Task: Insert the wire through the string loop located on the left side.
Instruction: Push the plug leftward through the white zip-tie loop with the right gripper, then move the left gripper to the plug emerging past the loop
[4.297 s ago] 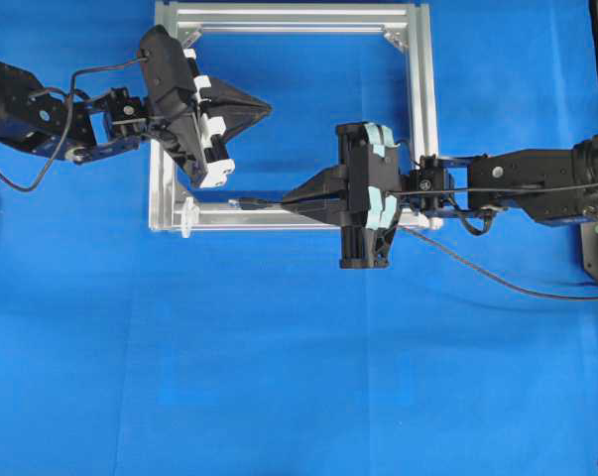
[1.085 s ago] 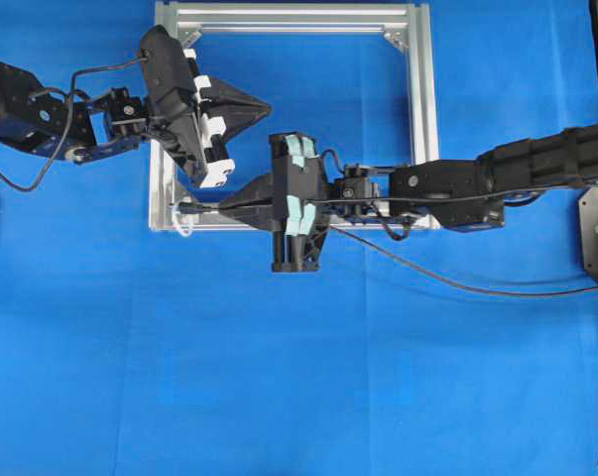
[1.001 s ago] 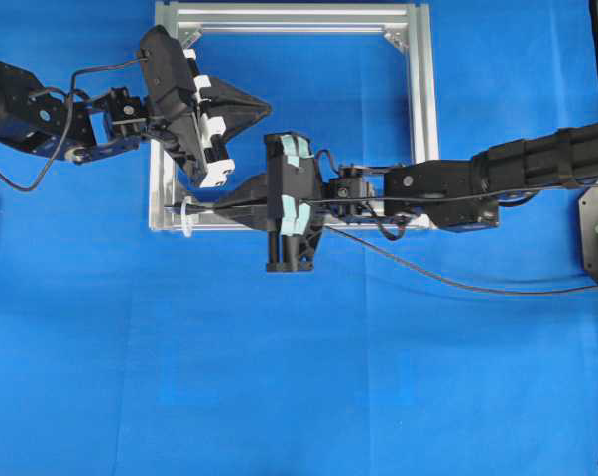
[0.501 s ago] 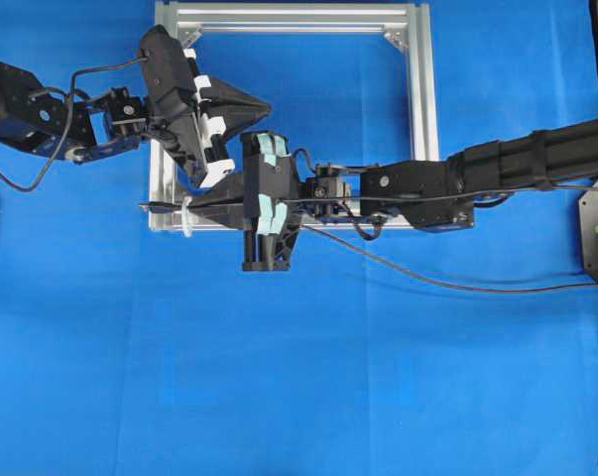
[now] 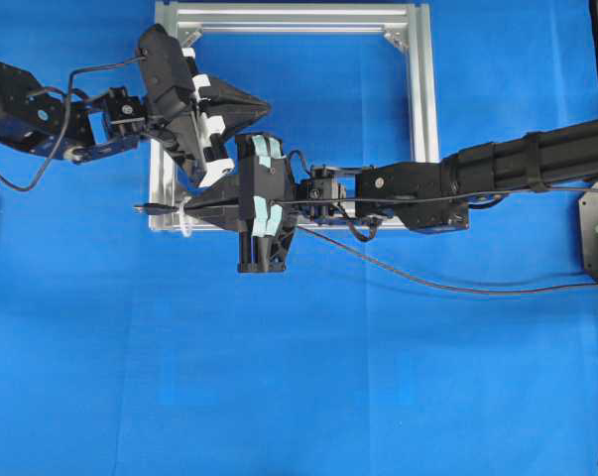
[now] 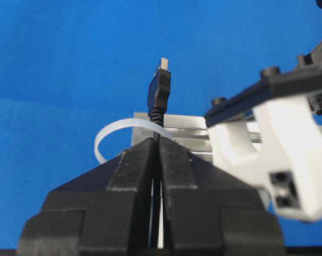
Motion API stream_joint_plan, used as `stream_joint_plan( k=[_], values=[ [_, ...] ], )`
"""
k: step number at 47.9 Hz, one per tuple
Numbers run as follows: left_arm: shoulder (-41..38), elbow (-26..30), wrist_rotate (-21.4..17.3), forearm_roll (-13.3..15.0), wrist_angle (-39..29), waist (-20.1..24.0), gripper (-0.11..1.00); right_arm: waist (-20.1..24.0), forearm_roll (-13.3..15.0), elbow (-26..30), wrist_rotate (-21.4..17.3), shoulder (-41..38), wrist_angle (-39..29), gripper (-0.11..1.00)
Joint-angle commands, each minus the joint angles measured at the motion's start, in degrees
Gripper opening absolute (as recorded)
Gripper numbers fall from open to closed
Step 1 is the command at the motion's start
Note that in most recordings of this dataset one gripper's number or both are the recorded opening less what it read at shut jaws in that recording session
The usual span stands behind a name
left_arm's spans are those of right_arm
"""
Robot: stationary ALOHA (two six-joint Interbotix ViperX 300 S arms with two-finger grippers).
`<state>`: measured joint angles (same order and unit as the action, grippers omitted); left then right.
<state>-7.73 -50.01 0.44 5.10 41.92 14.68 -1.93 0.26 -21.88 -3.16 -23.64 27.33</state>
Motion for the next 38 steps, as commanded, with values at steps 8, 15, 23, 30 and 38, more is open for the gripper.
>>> stream_joint_plan(
  k=[8, 15, 23, 30, 38],
  values=[
    [6.2, -4.5, -0.2, -0.1, 0.4, 0.6, 0.00, -0.1, 0.0, 0.9, 0.1, 1.1, 0.3, 0.00],
    [9.7, -9.2, -0.2, -0.1, 0.4, 1.8, 0.00, -0.1, 0.0, 0.9, 0.1, 1.1, 0.3, 0.00],
    [14.2, -14.6, -0.1, -0.2, 0.4, 3.6, 0.00, -0.2, -0.1, 0.8, 0.1, 1.1, 0.3, 0.00],
    [17.1, -18.1, -0.1, -0.1, 0.4, 5.7, 0.00, -0.1, -0.1, 0.8, 0.1, 1.1, 0.3, 0.00],
    [18.8, -19.9, 0.1, -0.1, 0.2, 6.0, 0.00, -0.2, -0.1, 0.9, 0.1, 1.1, 0.3, 0.00]
  ],
)
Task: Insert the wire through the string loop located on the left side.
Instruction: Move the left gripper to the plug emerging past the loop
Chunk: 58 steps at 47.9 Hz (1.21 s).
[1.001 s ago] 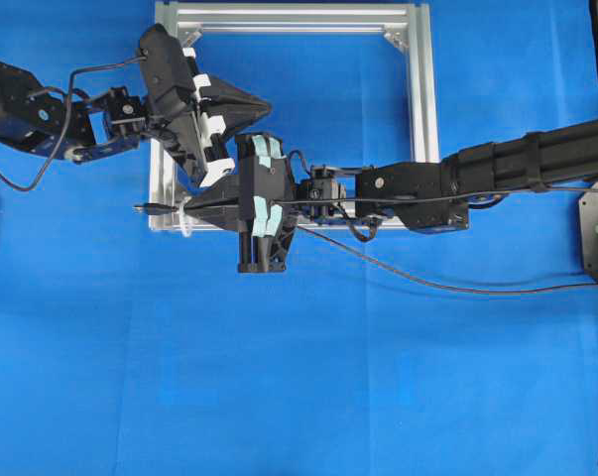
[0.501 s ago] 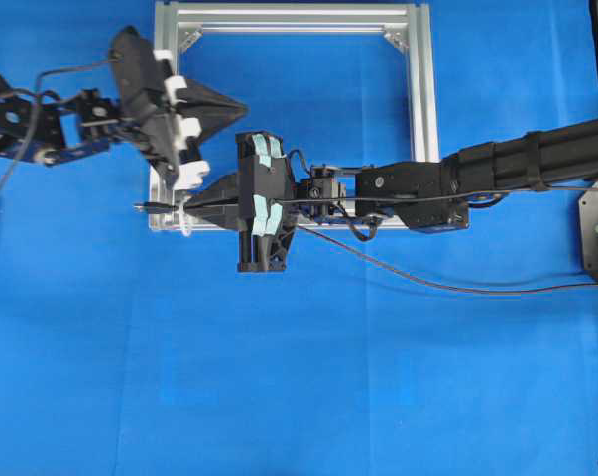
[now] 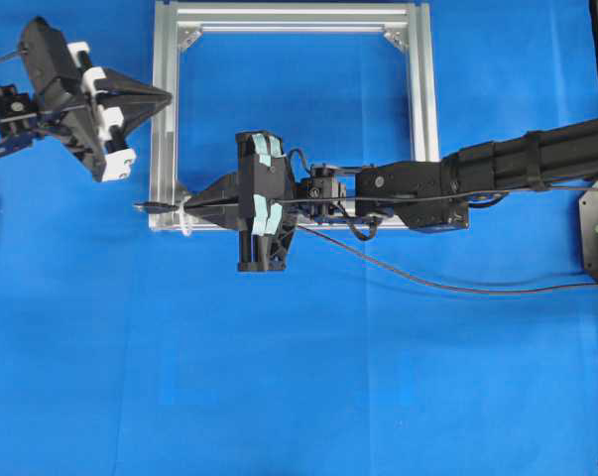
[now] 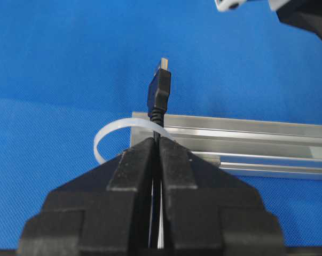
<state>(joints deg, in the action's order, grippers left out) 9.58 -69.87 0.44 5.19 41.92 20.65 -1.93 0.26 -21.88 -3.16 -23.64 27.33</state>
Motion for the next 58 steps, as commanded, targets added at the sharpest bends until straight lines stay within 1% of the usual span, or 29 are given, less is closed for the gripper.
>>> stream_joint_plan(
  k=[1, 9, 13, 25, 30, 39, 51, 58],
  values=[
    [1.6, 0.0, 0.1, -0.2, 0.2, -0.2, 0.00, -0.1, 0.0, 0.9, 0.1, 1.1, 0.3, 0.00],
    [2.0, -0.1, 0.1, -0.2, 0.0, -2.7, 0.00, -0.1, 0.0, 0.8, 0.1, 1.1, 0.3, 0.00],
    [2.2, -0.1, 0.1, -0.3, 0.0, -5.4, 0.00, -0.2, -0.1, 0.9, 0.1, 1.1, 0.3, 0.00],
    [3.5, -1.4, 0.1, -0.2, 0.0, -15.7, 0.00, -0.1, -0.1, 0.8, 0.1, 1.1, 0.3, 0.00],
    [4.9, -2.4, 0.1, -0.2, -0.1, -18.9, 0.00, -0.1, -0.1, 0.8, 0.1, 1.1, 0.3, 0.00],
    [7.5, -3.7, 0.1, -0.2, -0.5, -20.7, 0.00, -0.1, -0.1, 0.8, 0.1, 1.2, 0.3, 0.00],
    [7.7, -3.3, 0.1, -0.2, -3.3, -20.7, 0.00, -0.1, 0.0, 0.8, 0.1, 1.1, 0.3, 0.00],
    [7.6, -3.2, 0.1, -0.2, -3.5, -20.7, 0.00, -0.2, 0.0, 0.8, 0.1, 1.1, 0.3, 0.00]
  ],
)
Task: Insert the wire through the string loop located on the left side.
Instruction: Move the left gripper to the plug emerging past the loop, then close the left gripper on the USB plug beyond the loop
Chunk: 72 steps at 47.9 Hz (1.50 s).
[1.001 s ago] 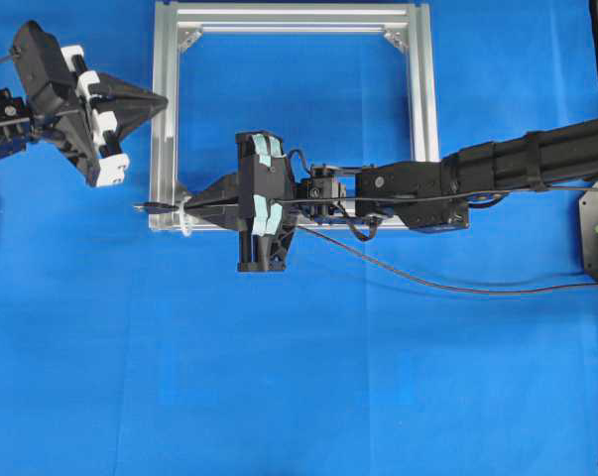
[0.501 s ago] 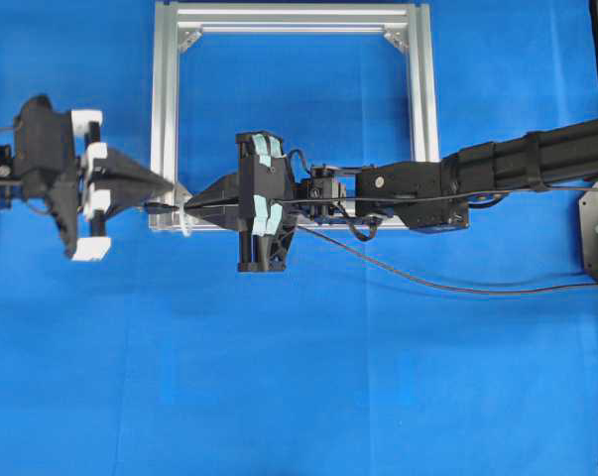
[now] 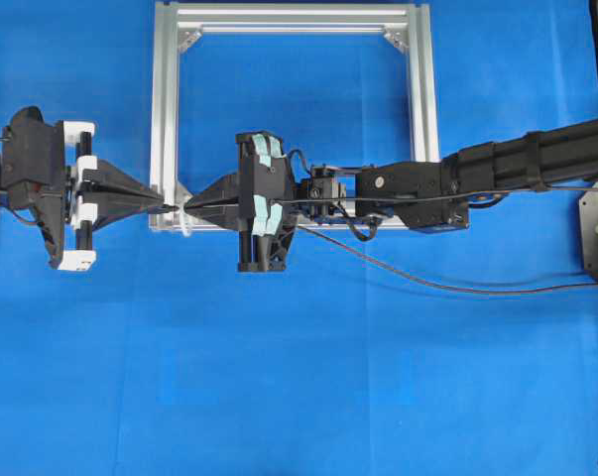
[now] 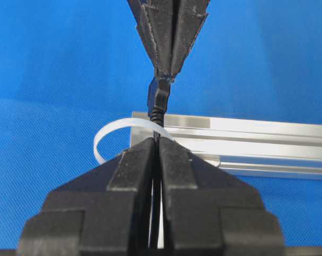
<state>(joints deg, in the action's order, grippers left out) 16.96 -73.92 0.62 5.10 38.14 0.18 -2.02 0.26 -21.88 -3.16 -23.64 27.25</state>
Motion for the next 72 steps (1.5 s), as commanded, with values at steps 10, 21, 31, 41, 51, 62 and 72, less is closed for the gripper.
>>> stream_joint_plan(
  k=[10, 21, 31, 41, 51, 62, 72],
  values=[
    [0.3, 1.1, -0.1, -0.1, 0.2, -0.2, 0.00, 0.0, 0.0, 0.9, 0.1, 1.1, 0.3, 0.00],
    [0.4, 1.3, -0.1, -0.1, 0.2, -0.2, 0.43, 0.0, -0.1, 0.8, 0.1, 1.1, 0.1, 0.00],
    [1.1, 1.9, -0.3, -0.2, -2.1, -0.2, 0.90, 0.0, -0.1, 0.8, 0.1, 1.2, -0.3, 0.00],
    [0.0, 2.6, -0.2, -0.1, -6.2, -0.2, 0.87, 0.0, -0.1, 0.9, 0.1, 1.1, -0.3, 0.00],
    [-3.3, 2.9, -0.2, -0.2, -6.2, -0.2, 0.86, -0.1, 0.0, 0.9, 0.1, 1.1, -0.3, 0.00],
    [-7.0, 3.9, -0.2, -0.2, -6.2, -0.2, 0.86, 0.0, 0.0, 0.8, 0.1, 1.2, -0.2, 0.00],
    [-7.1, 4.1, -0.3, -0.2, -6.2, -0.2, 0.86, 0.0, -0.1, 0.8, 0.1, 1.2, -0.3, 0.00]
  ],
)
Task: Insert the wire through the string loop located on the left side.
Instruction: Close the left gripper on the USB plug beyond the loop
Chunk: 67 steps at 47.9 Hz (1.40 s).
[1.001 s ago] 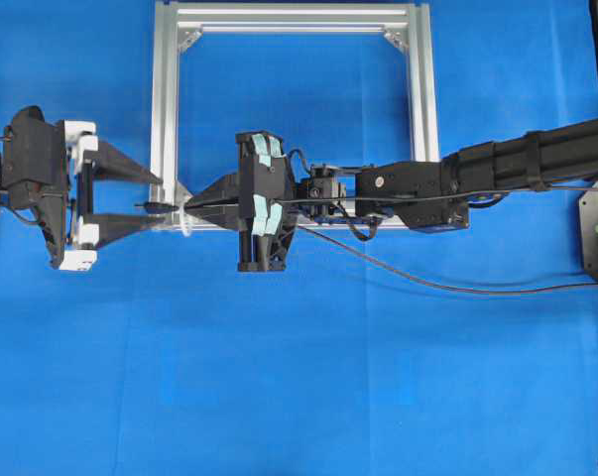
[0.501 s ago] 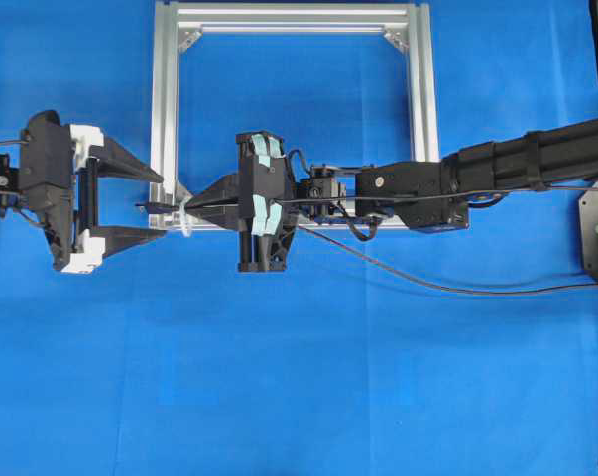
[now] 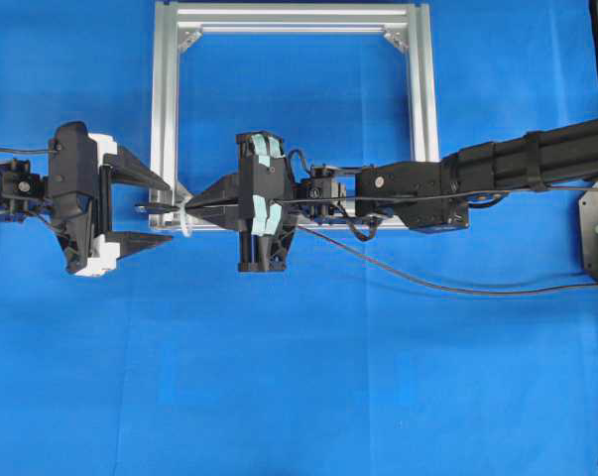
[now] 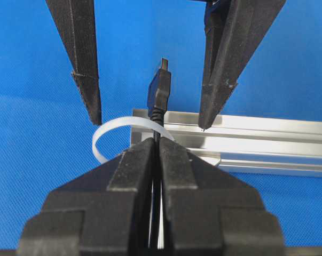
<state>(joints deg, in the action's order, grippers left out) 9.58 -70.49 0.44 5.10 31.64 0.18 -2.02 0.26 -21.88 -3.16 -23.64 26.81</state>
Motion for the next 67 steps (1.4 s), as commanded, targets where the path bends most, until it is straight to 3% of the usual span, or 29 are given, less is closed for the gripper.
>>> stream_joint_plan(
  k=[1, 48, 53, 63, 67],
  values=[
    [0.4, 0.7, -0.1, -0.2, 0.4, -0.2, 0.86, 0.0, 0.0, 0.8, 0.1, 1.1, 0.2, 0.00],
    [0.3, 0.9, 0.0, -0.1, 0.4, -0.2, 0.83, 0.0, -0.1, 0.9, 0.1, 1.1, 0.2, 0.00],
    [0.4, 1.1, 0.1, -0.2, 0.4, -0.2, 0.70, 0.0, -0.1, 0.8, 0.1, 1.1, 0.0, 0.00],
    [0.3, 1.4, -0.1, -0.5, 1.4, -0.2, 0.12, 0.1, -0.1, 0.8, 0.1, 1.2, -0.6, 0.00],
    [0.3, 1.3, -0.2, -0.5, 1.4, -0.2, 0.08, 0.1, 0.0, 0.8, 0.1, 1.2, -0.7, 0.00]
  ],
)
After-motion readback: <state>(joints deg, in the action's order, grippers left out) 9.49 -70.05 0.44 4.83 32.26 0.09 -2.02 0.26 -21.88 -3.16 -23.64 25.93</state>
